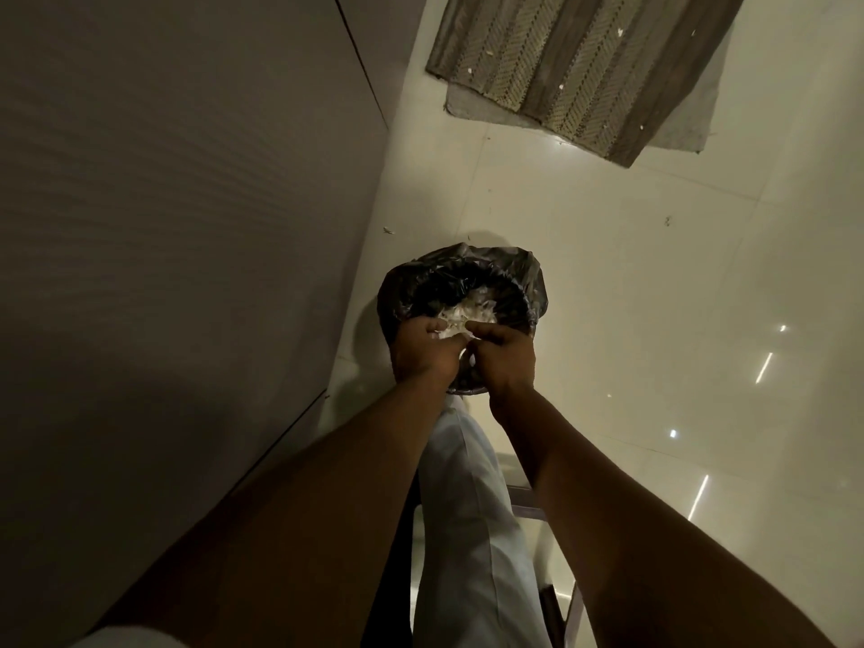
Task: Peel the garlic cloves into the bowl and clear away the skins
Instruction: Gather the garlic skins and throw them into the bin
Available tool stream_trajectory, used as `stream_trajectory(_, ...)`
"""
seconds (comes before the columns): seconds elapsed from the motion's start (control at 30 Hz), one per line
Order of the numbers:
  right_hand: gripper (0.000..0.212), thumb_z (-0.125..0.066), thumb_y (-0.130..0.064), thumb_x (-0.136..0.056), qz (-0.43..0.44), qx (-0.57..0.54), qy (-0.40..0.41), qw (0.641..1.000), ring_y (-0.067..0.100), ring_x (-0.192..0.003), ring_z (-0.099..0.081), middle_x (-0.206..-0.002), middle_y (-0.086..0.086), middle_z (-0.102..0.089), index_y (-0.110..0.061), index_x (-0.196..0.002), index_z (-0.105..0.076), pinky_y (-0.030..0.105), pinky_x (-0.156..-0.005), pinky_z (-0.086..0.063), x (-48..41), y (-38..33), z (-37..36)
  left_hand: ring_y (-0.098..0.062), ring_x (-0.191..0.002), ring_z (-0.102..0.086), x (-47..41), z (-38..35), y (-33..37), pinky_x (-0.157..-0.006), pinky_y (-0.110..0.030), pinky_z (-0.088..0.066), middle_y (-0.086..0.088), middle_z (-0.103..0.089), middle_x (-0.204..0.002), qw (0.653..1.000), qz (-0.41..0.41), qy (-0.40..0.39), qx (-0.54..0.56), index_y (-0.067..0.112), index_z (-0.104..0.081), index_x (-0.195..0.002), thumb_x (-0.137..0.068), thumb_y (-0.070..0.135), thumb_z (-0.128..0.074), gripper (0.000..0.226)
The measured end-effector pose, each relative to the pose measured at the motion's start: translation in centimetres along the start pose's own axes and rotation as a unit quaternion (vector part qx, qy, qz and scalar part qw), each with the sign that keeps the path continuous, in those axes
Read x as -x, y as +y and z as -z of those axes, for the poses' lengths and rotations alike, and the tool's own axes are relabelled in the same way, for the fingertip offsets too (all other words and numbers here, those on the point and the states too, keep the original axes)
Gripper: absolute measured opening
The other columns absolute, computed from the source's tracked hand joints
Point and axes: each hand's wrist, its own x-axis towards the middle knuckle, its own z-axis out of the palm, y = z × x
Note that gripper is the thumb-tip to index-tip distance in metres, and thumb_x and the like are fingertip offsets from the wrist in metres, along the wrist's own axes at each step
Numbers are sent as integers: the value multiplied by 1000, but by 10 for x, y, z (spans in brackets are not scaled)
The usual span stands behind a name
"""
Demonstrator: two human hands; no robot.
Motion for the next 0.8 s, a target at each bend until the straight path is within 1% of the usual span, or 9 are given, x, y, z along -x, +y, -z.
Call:
stream_trajectory(0.07,24,-68,-15,-92,3,-38,-6,999,22,-113,-73,-119,1,-78,-31,-102,-84,50,-103,-59,15,-5,6,-28,-120,-66,17,9,12,-100,-37,-57,-6,-68,-134,1000,-17,-11,21,17,-70,-131,-91,12,-79,42)
stream_trajectory(0.13,23,-66,-13,-98,8,-83,8,997,24,-110,-74,-116,3,-78,-25,-109,-82,49,-102,-60,32,-12,15,-27,-128,-62,40,17,28,-108,-39,-52,-5,-65,-140,999,-28,-9,37,18,-66,-138,-99,14,-67,38)
stream_trajectory(0.2,28,-62,-7,-100,26,-117,24,993,19,-101,-75,-107,0,-80,-19,-119,-80,39,-93,-64,63,-27,28,-26,-130,-60,74,31,40,-111,-39,-50,-6,-64,-142,998,-40,0,48,19,-64,-139,-104,16,-59,36)
stream_trajectory(0.3,28,-61,-2,-102,90,-140,31,986,12,-82,-74,-86,-6,-80,-15,-118,-79,19,-68,-60,124,-63,51,-26,-133,-58,138,57,57,-112,-43,-49,-3,-63,-145,996,-70,10,58,23,-62,-142,-106,16,-50,38)
stream_trajectory(0.4,28,-62,1,-101,165,-146,11,975,22,-97,-78,-101,3,-82,-14,-117,-80,25,-77,-60,202,-99,64,-16,-130,-60,216,109,69,-106,-23,-46,4,-62,-143,988,-97,-3,120,23,-61,-143,-109,15,-46,38)
stream_trajectory(0.47,27,-63,3,-101,205,-159,-11,966,26,-105,-77,-108,7,-81,-10,-118,-79,27,-84,-59,249,-117,76,-3,-116,-64,269,142,74,-100,-15,-47,12,-64,-131,974,-130,-49,180,22,-61,-142,-111,14,-47,36)
stream_trajectory(0.57,25,-64,4,-100,288,-126,-53,948,20,-104,-77,-108,5,-82,-7,-116,-79,23,-84,-61,338,-145,82,-6,-110,-71,339,208,65,-99,-28,-58,9,-72,-124,943,-219,-64,244,24,-68,-133,-110,13,-51,32)
stream_trajectory(0.7,26,-63,4,-100,357,-80,-106,924,17,-101,-78,-105,0,-82,-13,-110,-81,29,-90,-62,430,-169,74,-13,-101,-74,404,295,47,-82,-22,-59,1,-76,-113,910,-300,-50,280,18,-72,-125,-110,8,-49,29)
stream_trajectory(0.8,26,-65,0,-101,386,-31,-180,904,16,-104,-77,-107,-3,-82,-18,-111,-81,32,-92,-60,490,-178,50,-8,-112,-71,430,352,14,-99,-31,-58,6,-76,-118,906,-339,36,251,20,-73,-126,-108,10,-53,28)
